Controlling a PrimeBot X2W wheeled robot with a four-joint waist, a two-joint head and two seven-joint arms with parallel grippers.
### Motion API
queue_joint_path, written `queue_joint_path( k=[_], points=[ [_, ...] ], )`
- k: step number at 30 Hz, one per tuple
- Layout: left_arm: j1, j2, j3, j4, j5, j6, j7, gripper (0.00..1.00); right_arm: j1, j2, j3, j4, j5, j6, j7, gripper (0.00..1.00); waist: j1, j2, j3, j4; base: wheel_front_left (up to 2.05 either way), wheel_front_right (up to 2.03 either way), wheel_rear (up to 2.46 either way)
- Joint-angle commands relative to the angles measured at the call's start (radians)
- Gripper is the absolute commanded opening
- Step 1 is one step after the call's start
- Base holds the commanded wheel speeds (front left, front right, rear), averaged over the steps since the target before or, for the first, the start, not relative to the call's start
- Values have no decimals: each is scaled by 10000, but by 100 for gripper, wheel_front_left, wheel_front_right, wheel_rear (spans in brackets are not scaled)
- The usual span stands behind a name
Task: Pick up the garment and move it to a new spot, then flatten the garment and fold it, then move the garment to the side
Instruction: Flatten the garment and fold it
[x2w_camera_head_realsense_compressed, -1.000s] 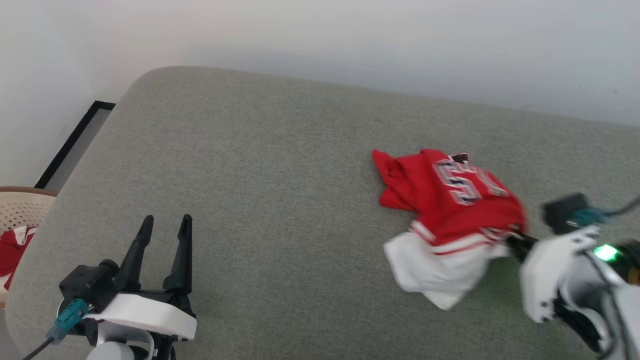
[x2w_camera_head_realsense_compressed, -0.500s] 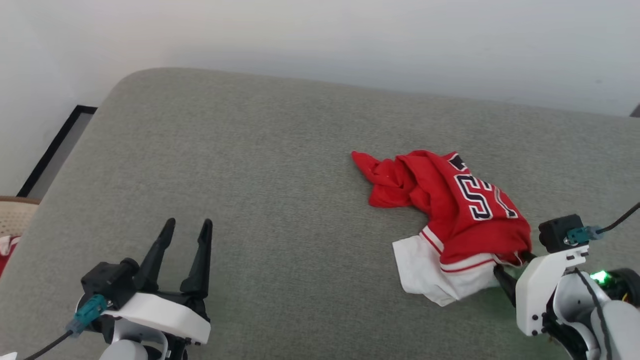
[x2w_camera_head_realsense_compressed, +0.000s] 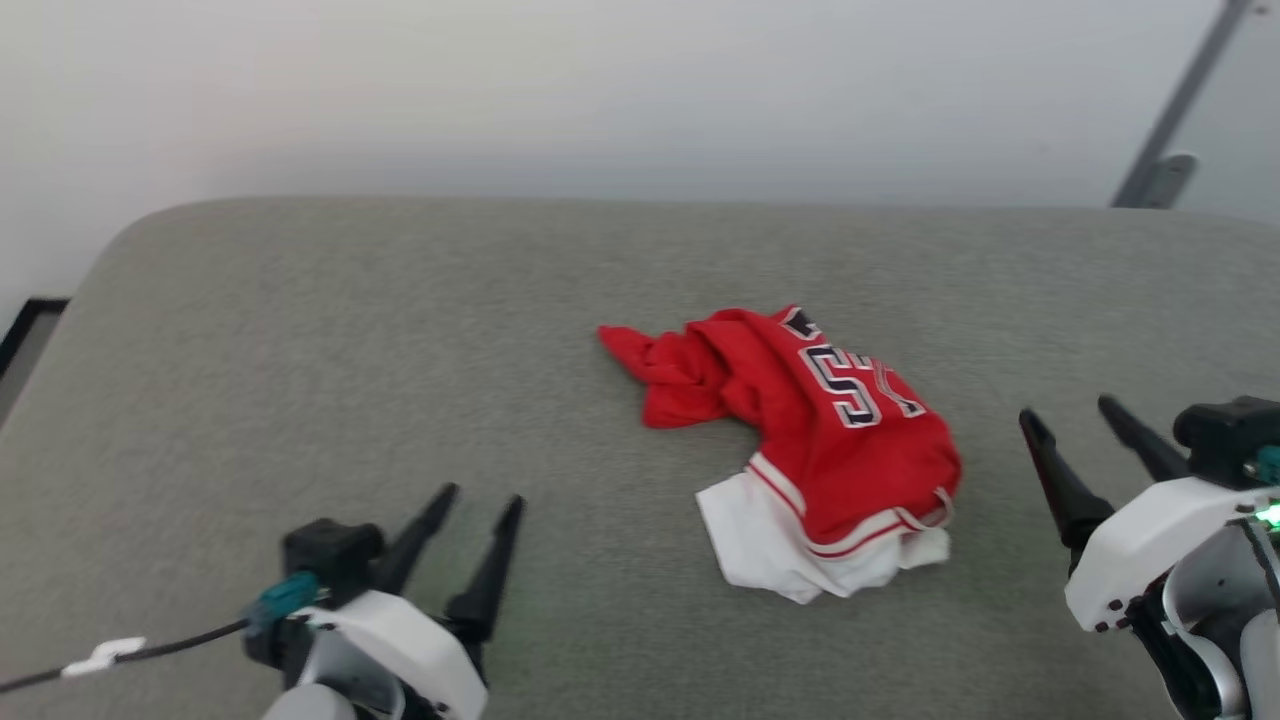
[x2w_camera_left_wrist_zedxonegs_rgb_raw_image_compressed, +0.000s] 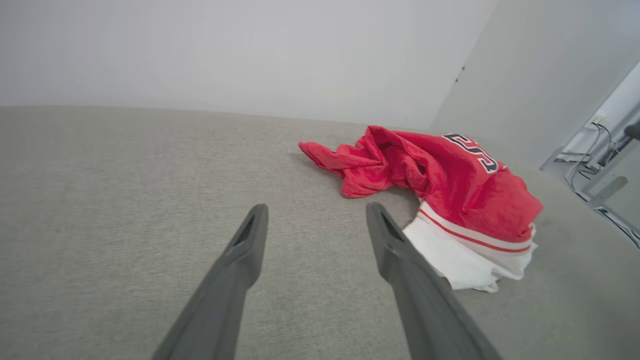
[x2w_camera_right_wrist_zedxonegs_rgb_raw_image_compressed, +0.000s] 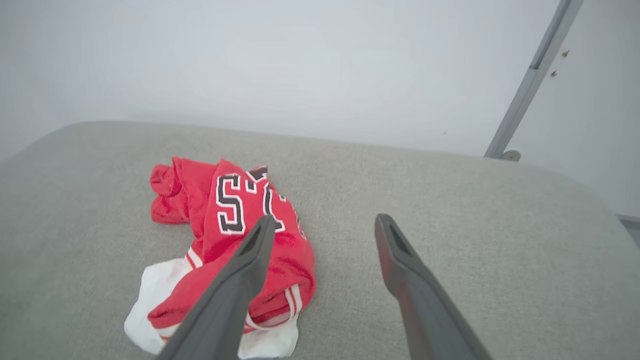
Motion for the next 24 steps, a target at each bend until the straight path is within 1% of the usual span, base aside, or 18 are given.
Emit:
queue_joint_path(
  k=[1,5,9,11,14,20,24],
  points=[
    [-157,-24,-214,10,-143,-20,213,100,129,137,-93,-227,-241,2,-465,100,0,0,-84,-394,0,0,0],
    [-336,-123,-610,125,-296,-19,769,100,174,589,-408,-529,-885,2,-1865,100,0,0,-88,-972,0,0,0],
    [-532,-211,-850,318,-383,-2,1251,100,175,986,-533,-451,-1547,2,-2917,100,0,0,-83,-1607,0,0,0],
    [-631,-293,-951,477,-441,74,1610,100,219,1237,-661,-418,-1963,2,-3262,100,0,0,-86,-1915,0,0,0],
    [-941,-416,-1150,680,-433,216,2279,100,359,1497,-811,-378,-2454,2,-3567,100,0,0,-70,-2304,0,0,0],
    [-1761,-483,-1574,1155,-206,502,3651,100,468,1817,-795,-153,-2559,2,-3761,100,0,0,125,-2898,0,0,0],
    [-2408,-502,-1960,1752,256,912,4597,100,464,1938,-819,-84,-2481,2,-3794,100,0,0,341,-3112,0,0,0]
  ],
)
